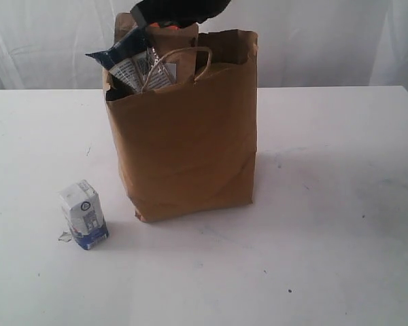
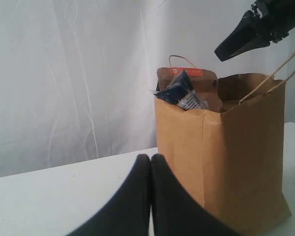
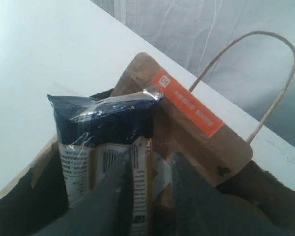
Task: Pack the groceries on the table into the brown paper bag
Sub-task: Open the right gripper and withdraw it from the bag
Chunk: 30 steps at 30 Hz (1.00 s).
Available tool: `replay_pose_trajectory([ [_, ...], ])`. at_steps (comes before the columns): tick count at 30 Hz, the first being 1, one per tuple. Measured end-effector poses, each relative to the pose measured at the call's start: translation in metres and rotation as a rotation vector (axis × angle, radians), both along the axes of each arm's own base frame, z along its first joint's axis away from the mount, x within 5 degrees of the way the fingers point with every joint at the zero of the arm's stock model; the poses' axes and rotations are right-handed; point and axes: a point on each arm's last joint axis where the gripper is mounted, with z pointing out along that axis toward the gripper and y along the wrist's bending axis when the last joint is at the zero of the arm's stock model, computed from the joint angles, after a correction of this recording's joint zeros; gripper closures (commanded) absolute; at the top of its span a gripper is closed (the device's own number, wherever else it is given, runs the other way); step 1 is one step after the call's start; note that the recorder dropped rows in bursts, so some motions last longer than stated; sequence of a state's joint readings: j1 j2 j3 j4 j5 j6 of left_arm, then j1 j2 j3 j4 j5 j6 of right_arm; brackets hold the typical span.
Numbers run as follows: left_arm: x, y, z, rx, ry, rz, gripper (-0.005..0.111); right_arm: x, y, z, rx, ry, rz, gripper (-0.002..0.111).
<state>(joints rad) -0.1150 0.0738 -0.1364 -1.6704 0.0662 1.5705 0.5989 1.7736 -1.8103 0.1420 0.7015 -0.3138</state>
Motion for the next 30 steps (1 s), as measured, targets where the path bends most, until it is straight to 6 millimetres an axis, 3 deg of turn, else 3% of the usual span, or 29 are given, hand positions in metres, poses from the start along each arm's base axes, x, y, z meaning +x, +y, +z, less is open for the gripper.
replay_pose_trajectory([
  [2, 0.000, 0.000, 0.000, 0.000, 0.000, 0.000, 0.107, -0.002, -0.004, 0.005, -0.032, -0.030, -0.005, 0.108],
  [6, 0.000, 0.000, 0.000, 0.000, 0.000, 0.000, 0.107, -0.010, -0.021, 0.016, -0.147, -0.059, -0.047, 0.108],
  [10, 0.000, 0.000, 0.000, 0.000, 0.000, 0.000, 0.107, -0.020, -0.050, 0.029, -0.291, -0.057, -0.220, 0.108],
  [14, 0.000, 0.000, 0.000, 0.000, 0.000, 0.000, 0.107, -0.020, -0.096, 0.046, -0.369, -0.121, -0.500, 0.108],
  [18, 0.000, 0.000, 0.000, 0.000, 0.000, 0.000, 0.107, -0.008, -0.166, 0.049, -0.313, -0.154, -0.817, 0.108],
  [20, 0.000, 0.000, 0.000, 0.000, 0.000, 0.000, 0.107, -0.002, -0.200, 0.039, -0.271, -0.131, -0.944, 0.108],
  [24, 0.000, 0.000, 0.000, 0.000, 0.000, 0.000, 0.107, 0.007, -0.264, -0.002, -0.207, -0.051, -1.099, 0.108],
  [27, 0.000, 0.000, 0.000, 0.000, 0.000, 0.000, 0.107, 0.006, -0.291, -0.033, -0.100, -0.002, -1.122, 0.108],
  [30, 0.000, 0.000, 0.000, 0.000, 0.000, 0.000, 0.107, -0.007, -0.307, -0.061, 0.041, 0.016, -1.124, 0.108],
])
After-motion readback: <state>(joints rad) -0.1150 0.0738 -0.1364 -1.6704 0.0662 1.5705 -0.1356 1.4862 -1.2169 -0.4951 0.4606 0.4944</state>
